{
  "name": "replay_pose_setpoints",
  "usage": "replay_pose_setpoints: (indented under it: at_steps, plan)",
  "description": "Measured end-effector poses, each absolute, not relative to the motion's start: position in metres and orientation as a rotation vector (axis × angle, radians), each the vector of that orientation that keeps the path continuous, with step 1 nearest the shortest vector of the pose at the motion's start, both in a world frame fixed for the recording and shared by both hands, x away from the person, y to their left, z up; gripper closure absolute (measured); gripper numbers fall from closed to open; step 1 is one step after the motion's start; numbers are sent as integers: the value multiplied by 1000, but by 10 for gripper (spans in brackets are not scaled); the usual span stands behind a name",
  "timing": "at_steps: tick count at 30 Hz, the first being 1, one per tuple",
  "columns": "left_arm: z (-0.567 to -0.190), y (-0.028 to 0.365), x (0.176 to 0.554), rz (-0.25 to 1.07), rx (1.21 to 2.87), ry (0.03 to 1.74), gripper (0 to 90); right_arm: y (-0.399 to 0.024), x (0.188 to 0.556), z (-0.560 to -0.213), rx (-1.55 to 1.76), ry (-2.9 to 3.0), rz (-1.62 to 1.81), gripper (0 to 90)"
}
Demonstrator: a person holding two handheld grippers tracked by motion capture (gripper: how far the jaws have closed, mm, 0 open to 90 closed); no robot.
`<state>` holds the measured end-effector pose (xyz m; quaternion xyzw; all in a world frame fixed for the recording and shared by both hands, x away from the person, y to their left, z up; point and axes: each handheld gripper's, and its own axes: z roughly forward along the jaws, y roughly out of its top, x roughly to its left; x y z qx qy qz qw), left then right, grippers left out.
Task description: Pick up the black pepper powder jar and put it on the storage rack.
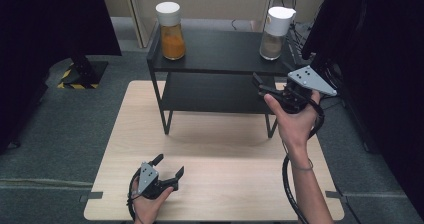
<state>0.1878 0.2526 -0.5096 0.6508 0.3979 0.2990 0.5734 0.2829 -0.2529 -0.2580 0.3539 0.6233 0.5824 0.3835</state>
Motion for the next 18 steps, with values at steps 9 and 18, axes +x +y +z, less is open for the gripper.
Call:
replay_pose_setpoints:
  at_steps: [9,18]
  plan:
    - [-509,253,188,702,1526,933,107,-255,270,-270,872,1614,1485,88]
    - [-510,252,188,703,1525,932,107,-261,257,-286,862,1643,1478,89]
